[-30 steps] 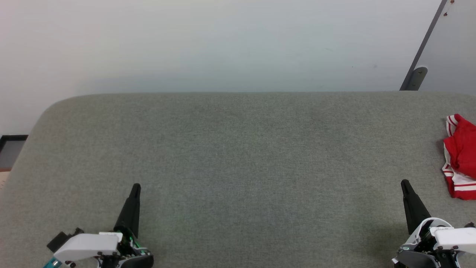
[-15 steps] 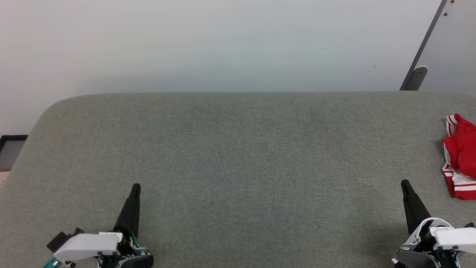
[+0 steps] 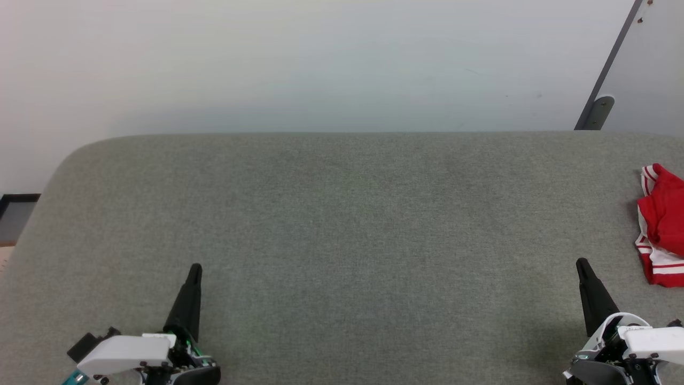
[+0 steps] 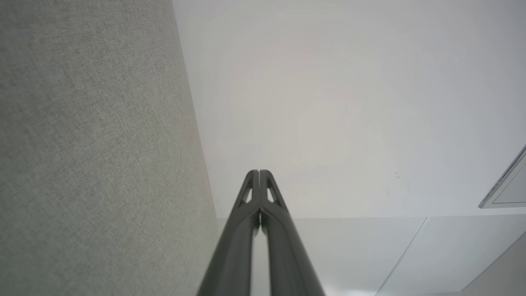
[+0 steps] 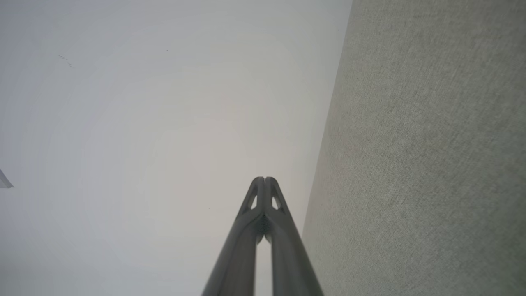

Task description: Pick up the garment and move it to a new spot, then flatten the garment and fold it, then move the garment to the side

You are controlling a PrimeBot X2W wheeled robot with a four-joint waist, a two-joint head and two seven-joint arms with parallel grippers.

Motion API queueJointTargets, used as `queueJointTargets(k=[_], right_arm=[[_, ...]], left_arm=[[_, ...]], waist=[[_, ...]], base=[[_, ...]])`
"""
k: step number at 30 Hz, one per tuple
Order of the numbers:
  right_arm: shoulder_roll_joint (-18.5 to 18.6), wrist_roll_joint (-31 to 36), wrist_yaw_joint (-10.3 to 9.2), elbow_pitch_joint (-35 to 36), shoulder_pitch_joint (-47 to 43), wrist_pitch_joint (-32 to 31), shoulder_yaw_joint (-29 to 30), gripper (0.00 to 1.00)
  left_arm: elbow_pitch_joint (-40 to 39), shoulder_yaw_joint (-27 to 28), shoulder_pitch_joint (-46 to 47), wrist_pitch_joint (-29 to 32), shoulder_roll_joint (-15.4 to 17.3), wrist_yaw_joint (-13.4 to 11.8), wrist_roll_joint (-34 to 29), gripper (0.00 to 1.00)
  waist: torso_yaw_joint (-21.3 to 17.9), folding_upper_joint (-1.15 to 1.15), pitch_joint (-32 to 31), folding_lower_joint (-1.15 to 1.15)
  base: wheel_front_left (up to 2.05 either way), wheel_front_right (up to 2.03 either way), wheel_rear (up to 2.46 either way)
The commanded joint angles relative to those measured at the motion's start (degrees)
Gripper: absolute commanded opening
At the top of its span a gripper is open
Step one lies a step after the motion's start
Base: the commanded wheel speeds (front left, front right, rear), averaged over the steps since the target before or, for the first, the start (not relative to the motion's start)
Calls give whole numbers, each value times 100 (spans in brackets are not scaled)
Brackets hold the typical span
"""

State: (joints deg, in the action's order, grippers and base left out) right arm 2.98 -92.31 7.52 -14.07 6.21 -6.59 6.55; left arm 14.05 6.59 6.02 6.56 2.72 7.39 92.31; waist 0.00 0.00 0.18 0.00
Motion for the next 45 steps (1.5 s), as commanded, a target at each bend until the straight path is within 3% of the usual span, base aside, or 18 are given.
queueJointTargets(k=[1, 45], right_arm=[[-22, -19, -6, 2, 15, -11, -1, 0], [-21, -20, -6, 2, 15, -10, -2, 0]], left_arm=[[-2, 12, 47, 22, 3, 18, 10, 0], [-1, 13, 47, 20, 3, 19, 9, 0]], waist=[[0, 0, 0, 0], [0, 0, 0, 0]], base=[[0, 0, 0], [0, 0, 0]])
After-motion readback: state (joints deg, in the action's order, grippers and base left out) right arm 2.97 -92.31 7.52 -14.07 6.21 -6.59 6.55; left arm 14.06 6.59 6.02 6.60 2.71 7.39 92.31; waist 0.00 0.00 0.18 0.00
